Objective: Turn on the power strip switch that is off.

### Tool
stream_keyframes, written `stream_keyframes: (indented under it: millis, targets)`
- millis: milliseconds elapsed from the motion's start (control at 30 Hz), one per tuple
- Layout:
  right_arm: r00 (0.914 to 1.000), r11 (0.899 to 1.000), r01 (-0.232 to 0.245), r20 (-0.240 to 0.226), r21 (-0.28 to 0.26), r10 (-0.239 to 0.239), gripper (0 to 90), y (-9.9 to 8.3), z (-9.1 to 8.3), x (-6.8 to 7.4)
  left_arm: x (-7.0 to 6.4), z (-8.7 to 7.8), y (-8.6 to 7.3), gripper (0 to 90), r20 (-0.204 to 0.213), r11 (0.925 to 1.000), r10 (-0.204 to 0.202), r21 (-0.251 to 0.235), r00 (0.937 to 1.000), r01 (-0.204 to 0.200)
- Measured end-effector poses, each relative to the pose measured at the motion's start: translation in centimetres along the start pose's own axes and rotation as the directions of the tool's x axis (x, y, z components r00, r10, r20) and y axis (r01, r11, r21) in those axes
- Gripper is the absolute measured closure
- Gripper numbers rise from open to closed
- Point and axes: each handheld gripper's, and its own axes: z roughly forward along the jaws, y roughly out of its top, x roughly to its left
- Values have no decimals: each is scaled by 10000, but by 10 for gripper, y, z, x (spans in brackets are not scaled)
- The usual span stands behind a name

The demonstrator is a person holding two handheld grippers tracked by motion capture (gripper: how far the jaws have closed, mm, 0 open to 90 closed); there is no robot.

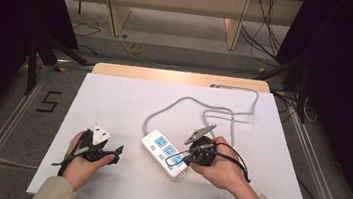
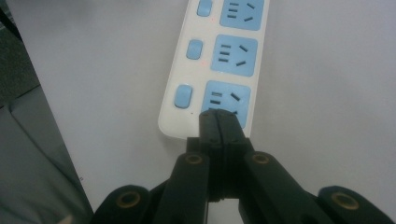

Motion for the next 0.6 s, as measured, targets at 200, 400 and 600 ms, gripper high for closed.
stream_keyframes:
  millis: [200,400,600]
  targets:
    - [9999,9999,109,-16,56,-109,900,3,1,1,0,0,0,221,10,10000,-2,-2,10000,2]
    - [9998,9998,172,-65,124,-171,900,6,4,3,0,0,0,221,-12,10000,-17,-15,10000,17]
    - [9996,9995,257,-107,196,-255,900,9,7,5,0,0,0,221,-9,10000,-8,-8,10000,8]
